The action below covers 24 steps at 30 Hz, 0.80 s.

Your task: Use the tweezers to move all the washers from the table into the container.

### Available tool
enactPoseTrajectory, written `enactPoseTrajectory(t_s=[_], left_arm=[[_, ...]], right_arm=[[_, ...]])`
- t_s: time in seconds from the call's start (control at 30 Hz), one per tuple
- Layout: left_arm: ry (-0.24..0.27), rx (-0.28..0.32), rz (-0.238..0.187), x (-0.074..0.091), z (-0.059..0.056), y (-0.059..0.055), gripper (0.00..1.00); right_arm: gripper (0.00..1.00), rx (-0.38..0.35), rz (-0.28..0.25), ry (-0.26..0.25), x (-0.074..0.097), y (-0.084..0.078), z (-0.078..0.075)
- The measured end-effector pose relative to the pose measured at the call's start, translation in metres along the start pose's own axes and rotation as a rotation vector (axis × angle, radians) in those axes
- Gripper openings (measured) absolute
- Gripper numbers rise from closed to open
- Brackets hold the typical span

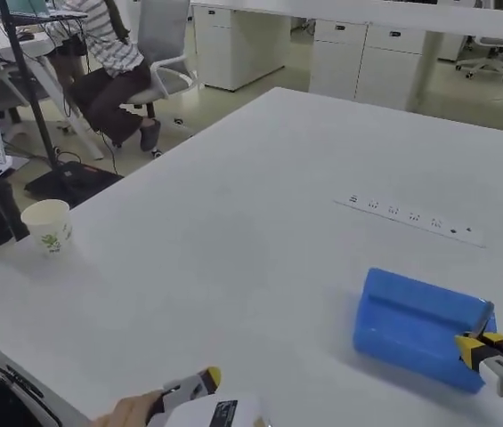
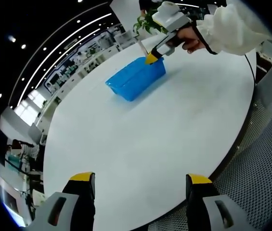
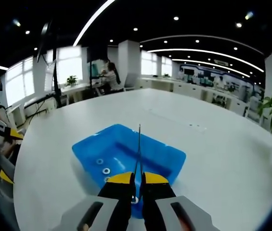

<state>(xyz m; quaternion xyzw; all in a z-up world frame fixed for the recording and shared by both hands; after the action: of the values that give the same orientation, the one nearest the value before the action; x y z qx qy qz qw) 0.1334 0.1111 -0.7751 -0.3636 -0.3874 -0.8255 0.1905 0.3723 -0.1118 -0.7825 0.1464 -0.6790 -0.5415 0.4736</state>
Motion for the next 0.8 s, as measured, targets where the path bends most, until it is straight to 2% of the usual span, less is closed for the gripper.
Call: enactPoseTrajectory(t_s=[0.2,0.33,0.43,0.53,0.63,0.67,0.7,0.77,0.8], left_arm=[[-0.001,0.001,-0.008,0.001,0.0,0.001,0.79],[-0.001,0.001,-0.023,0.003,0.001,0.004,0.76],[-0.002,0.016,-0.061,0.007,0.002,0.008,0.72],[-0.012,0.023,-0.093,0.011,0.003,0.014,0.7],[-0.049,0.033,-0.123,0.017,0.004,0.022,0.66],[-0.061,0.048,-0.139,0.018,0.005,0.025,0.64],[-0.078,0.068,-0.175,0.02,0.005,0.031,0.63],[-0.109,0.085,-0.261,0.027,0.009,0.044,0.57],[-0.109,0.089,-0.319,0.033,0.012,0.053,0.53]], right_arm=[[0.03,0.004,0.004,-0.004,0.001,0.001,0.001],[0.03,0.028,-0.031,-0.016,0.011,0.014,0.001],[0.03,0.045,-0.062,-0.023,0.022,0.024,0.003],[0.03,0.049,-0.109,-0.007,0.036,0.034,0.007],[0.03,0.059,-0.133,0.015,0.048,0.042,0.014],[0.03,0.062,-0.135,0.021,0.051,0.044,0.016],[0.03,0.059,-0.148,0.04,0.056,0.046,0.02],[0.03,0.013,-0.167,0.085,0.06,0.047,0.027],[0.03,-0.02,-0.17,0.103,0.063,0.046,0.033]])
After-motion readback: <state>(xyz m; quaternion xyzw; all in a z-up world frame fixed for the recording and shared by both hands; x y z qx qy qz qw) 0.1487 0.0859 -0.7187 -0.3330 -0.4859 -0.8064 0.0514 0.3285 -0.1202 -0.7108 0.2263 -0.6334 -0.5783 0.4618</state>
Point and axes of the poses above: the centre of the closed fingertips' face, and the gripper's own axes: x roughly backward along the fingers, z roughly to its left, y roughly out of its top, the point moved 9 cm from there along x, roughly backward along the fingers, and after that the axes turned 4 degrees about y, right-handed, at the moved point
